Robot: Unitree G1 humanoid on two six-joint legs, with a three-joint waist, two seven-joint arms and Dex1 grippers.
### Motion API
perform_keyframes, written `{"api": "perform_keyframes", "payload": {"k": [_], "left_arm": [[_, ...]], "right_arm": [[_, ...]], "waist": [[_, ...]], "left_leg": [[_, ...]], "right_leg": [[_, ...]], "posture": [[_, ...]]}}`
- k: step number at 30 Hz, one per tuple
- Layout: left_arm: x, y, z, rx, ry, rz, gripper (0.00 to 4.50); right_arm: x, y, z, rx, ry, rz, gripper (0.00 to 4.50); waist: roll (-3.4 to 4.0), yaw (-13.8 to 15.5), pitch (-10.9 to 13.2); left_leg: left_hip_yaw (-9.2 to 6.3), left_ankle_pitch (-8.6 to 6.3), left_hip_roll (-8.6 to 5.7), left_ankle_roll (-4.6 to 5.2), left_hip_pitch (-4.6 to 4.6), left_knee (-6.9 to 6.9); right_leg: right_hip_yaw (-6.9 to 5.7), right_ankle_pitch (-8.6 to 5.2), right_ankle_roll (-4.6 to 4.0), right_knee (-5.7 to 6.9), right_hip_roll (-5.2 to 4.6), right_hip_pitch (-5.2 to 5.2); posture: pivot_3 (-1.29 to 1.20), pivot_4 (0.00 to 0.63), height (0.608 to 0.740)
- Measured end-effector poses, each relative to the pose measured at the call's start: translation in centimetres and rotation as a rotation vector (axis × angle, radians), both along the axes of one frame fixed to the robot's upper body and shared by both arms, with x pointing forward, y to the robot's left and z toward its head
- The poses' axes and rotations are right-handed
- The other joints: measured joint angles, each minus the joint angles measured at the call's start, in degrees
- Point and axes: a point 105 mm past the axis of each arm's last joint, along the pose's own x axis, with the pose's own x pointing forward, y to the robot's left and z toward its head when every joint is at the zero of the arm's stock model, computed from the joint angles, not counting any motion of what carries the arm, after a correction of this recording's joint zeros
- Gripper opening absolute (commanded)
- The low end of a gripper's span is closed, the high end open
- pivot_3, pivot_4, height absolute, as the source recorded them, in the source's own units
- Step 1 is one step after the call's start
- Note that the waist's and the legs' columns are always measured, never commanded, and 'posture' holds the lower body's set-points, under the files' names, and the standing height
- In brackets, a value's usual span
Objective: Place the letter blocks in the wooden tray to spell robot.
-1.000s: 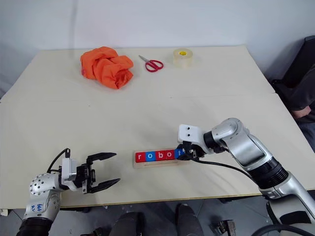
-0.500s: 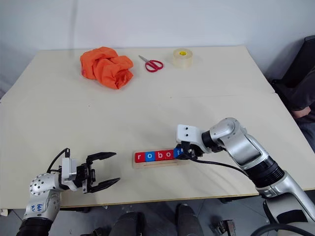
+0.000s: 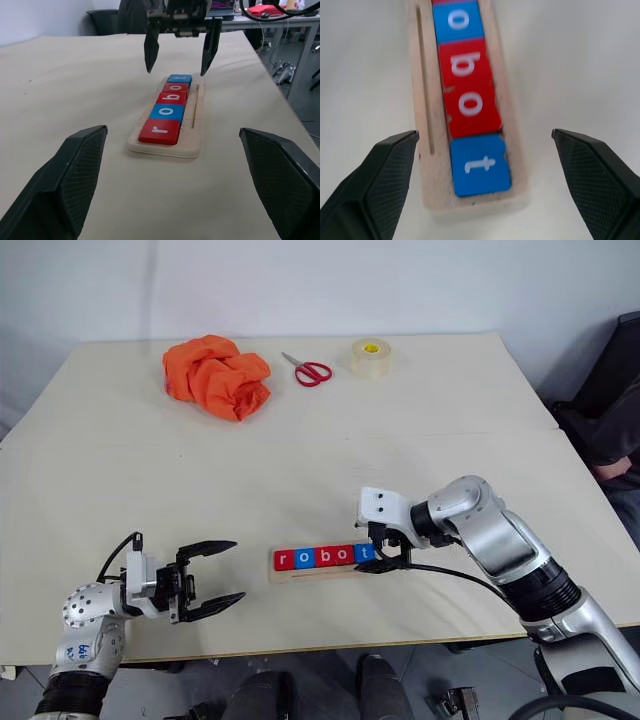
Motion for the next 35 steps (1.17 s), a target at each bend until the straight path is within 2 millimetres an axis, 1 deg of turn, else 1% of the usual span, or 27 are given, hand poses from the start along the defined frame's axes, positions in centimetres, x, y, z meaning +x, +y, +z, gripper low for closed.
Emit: {"api": "perform_keyframes", "payload": {"k": [5, 7, 8, 10, 13, 15, 18, 21, 24, 30, 35], "left_arm": [[1.3, 0.5, 0.0, 0.018, 0.002, 0.138, 4.50], [1.2, 0.7, 0.2, 0.026, -0.002, 0.151, 4.50], [1.2, 0.8, 0.3, 0.025, -0.001, 0.153, 4.50], [1.2, 1.2, 0.7, 0.014, 0.008, 0.168, 4.50], [1.2, 1.8, 1.7, -0.006, 0.001, 0.181, 4.50], [0.9, 2.7, 2.5, 0.007, -0.010, 0.184, 4.50], [0.2, 3.9, 2.6, 0.027, 0.003, 0.194, 4.50], [-0.7, 4.4, 2.3, 0.020, 0.019, 0.183, 4.50], [-1.3, 5.1, 2.6, 0.020, 0.006, 0.182, 4.50], [-1.6, 5.3, 3.7, 0.008, -0.060, 0.196, 4.50], [-1.6, 5.4, 3.9, -0.008, -0.084, 0.212, 4.50]], "right_arm": [[-1.0, -2.4, 1.1, 0.199, -0.052, -0.017, 4.46], [-0.8, -3.7, 1.7, 0.285, -0.085, -0.033, 4.46], [-1.0, -4.8, 1.7, 0.321, -0.089, -0.038, 4.46], [-1.5, -6.1, 1.4, 0.366, -0.062, -0.031, 4.46], [-1.9, -7.4, 1.6, 0.425, -0.049, 0.006, 4.46], [-2.2, -8.6, 1.7, 0.444, -0.049, 0.034, 4.46], [-1.8, -9.9, 1.3, 0.452, -0.054, 0.013, 4.46], [-1.4, -10.7, 0.8, 0.424, -0.066, 0.007, 4.46], [-1.0, -11.3, 0.9, 0.417, -0.080, 0.002, 4.46], [-0.5, -11.7, 1.0, 0.432, -0.082, 0.002, 4.46], [-0.2, -11.7, 1.4, 0.458, -0.091, -0.002, 4.46]], "waist": [[-0.03, 0.28, 0.01], [-0.08, 0.09, 0.00], [-0.08, 0.03, 0.00], [-0.09, -0.04, 0.01], [-0.08, -0.15, 0.02], [-0.08, -0.16, 0.03], [-0.06, -0.22, 0.04], [-0.06, -0.23, 0.04], [-0.06, -0.20, 0.04], [-0.06, -0.13, 0.04], [-0.06, -0.11, 0.04]], "left_leg": [[0.04, -0.04, -0.04, 0.02, 0.00, 0.04], [0.07, -0.04, -0.04, 0.01, 0.05, 0.05], [0.11, -0.04, -0.04, 0.02, 0.08, 0.05], [0.11, -0.04, -0.02, 0.02, 0.11, 0.04], [0.13, -0.04, 0.00, 0.02, 0.18, 0.05], [0.15, -0.03, 0.01, 0.02, 0.28, 0.04], [0.24, -0.03, 0.01, 0.02, 0.35, 0.01], [0.29, -0.04, 0.01, 0.02, 0.35, 0.01], [0.29, -0.04, 0.01, 0.01, 0.36, 0.01], [0.31, -0.04, 0.01, 0.01, 0.38, 0.02], [0.32, -0.04, 0.01, 0.01, 0.39, 0.01]], "right_leg": [[0.05, 0.07, 0.14, -0.15, -0.03, 0.16], [0.06, 0.10, 0.18, -0.20, -0.03, 0.23], [0.10, 0.10, 0.19, -0.19, -0.02, 0.23], [0.10, 0.10, 0.19, -0.15, 0.01, 0.23], [0.15, 0.10, 0.18, -0.05, 0.04, 0.23], [0.16, 0.09, 0.16, -0.04, 0.05, 0.28], [0.22, 0.07, 0.13, -0.03, 0.03, 0.29], [0.26, 0.07, 0.13, -0.03, 0.02, 0.28], [0.26, 0.07, 0.12, -0.04, 0.02, 0.28], [0.30, 0.07, 0.13, -0.03, -0.02, 0.30], [0.31, 0.07, 0.13, -0.03, -0.01, 0.29]], "posture": [[0.00, 0.150, 0.740], [0.00, 0.150, 0.740], [0.00, 0.150, 0.740], [0.00, 0.150, 0.740], [0.00, 0.150, 0.740], [0.00, 0.150, 0.740], [0.00, 0.150, 0.740], [0.00, 0.150, 0.740], [0.00, 0.150, 0.740], [0.00, 0.150, 0.740], [0.00, 0.150, 0.740]]}}
